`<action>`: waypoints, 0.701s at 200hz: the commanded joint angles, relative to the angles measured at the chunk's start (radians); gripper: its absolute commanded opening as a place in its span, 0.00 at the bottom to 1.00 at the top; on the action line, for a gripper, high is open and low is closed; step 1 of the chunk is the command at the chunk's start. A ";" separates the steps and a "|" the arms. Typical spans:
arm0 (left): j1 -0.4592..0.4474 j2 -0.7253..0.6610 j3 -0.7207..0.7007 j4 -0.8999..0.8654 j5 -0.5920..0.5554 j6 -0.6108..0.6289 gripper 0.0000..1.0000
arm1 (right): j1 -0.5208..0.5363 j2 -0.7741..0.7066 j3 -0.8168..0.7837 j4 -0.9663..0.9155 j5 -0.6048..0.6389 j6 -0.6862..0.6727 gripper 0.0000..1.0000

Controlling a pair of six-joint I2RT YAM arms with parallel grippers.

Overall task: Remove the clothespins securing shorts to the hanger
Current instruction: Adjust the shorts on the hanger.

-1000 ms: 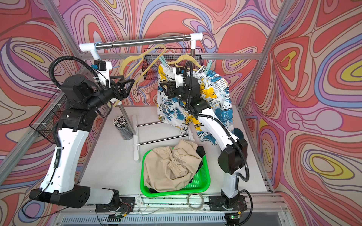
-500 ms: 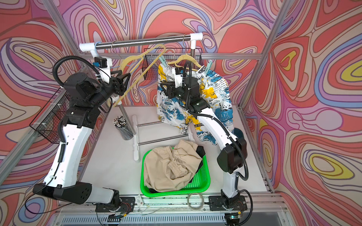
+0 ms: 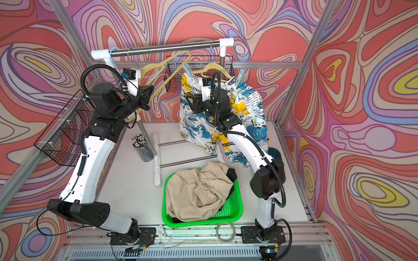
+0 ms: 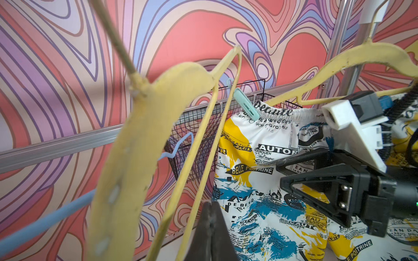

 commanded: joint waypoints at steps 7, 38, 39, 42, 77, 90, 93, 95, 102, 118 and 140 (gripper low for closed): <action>-0.007 -0.059 -0.029 0.035 0.005 0.005 0.13 | -0.002 0.034 0.026 -0.027 0.012 -0.014 0.54; -0.006 -0.141 -0.083 0.082 0.012 -0.014 0.47 | -0.003 0.000 -0.043 -0.006 0.014 -0.009 0.54; -0.007 -0.145 -0.088 0.086 0.013 -0.016 0.48 | -0.003 -0.004 -0.048 -0.005 0.014 -0.009 0.54; -0.007 -0.158 -0.102 0.099 0.013 -0.019 0.49 | -0.003 -0.008 -0.061 0.000 0.016 -0.009 0.54; -0.007 -0.273 -0.196 0.206 -0.028 -0.010 0.58 | -0.004 -0.086 -0.197 0.047 0.026 0.002 0.54; -0.007 -0.276 -0.197 0.216 -0.036 0.008 0.59 | -0.004 -0.111 -0.235 0.064 0.026 0.010 0.54; -0.007 -0.274 -0.195 0.216 -0.035 0.013 0.59 | -0.004 -0.117 -0.243 0.067 0.026 0.012 0.54; -0.007 -0.272 -0.192 0.216 -0.033 0.015 0.59 | -0.004 -0.119 -0.249 0.069 0.025 0.012 0.54; -0.007 -0.262 -0.181 0.210 -0.024 0.026 0.59 | -0.004 -0.128 -0.262 0.074 0.021 0.017 0.54; -0.007 -0.232 -0.160 0.212 0.016 0.056 0.58 | -0.004 -0.147 -0.293 0.084 0.015 0.030 0.54; -0.006 -0.169 -0.102 0.188 0.040 0.092 0.56 | -0.004 -0.161 -0.340 0.104 0.001 0.048 0.54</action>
